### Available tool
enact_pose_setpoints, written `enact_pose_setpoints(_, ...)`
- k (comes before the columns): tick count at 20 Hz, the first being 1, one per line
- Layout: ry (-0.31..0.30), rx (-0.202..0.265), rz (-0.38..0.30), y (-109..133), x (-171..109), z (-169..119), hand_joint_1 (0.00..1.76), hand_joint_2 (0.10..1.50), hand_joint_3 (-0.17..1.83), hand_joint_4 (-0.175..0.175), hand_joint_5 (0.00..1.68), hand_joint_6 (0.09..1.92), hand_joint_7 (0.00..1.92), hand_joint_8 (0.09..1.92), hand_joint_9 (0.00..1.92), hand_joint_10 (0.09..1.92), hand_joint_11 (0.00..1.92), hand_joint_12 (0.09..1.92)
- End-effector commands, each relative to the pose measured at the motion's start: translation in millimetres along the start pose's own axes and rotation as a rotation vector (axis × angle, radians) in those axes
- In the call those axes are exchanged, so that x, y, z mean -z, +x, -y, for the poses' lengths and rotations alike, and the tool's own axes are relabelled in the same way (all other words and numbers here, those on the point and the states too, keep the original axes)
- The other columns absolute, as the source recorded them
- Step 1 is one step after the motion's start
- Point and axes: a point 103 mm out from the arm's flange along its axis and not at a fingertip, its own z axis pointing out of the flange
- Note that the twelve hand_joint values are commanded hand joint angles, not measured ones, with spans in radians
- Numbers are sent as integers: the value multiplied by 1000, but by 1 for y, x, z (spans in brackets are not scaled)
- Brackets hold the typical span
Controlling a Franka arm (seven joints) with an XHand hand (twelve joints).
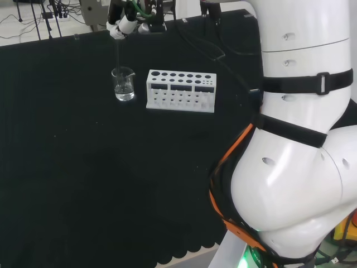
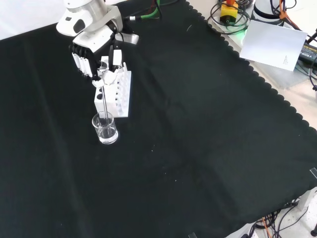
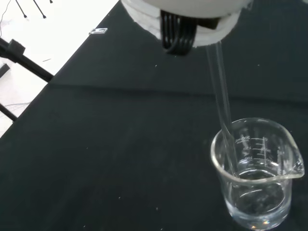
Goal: Stir in the beaker to the left of the white test tube rack with the glass rod.
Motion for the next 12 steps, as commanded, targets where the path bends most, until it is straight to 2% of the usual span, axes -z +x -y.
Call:
enact_pose_setpoints(1, -13, -28, -13, -32, 1, 1, 1316, 767, 483, -175, 1333, 152, 1245, 958, 1848, 511, 1357, 1005)
enact_pose_setpoints(12, -20, -65, 1, -40, 13, 20, 1316, 770, 478, -175, 1335, 146, 1244, 957, 1848, 511, 1358, 1005)
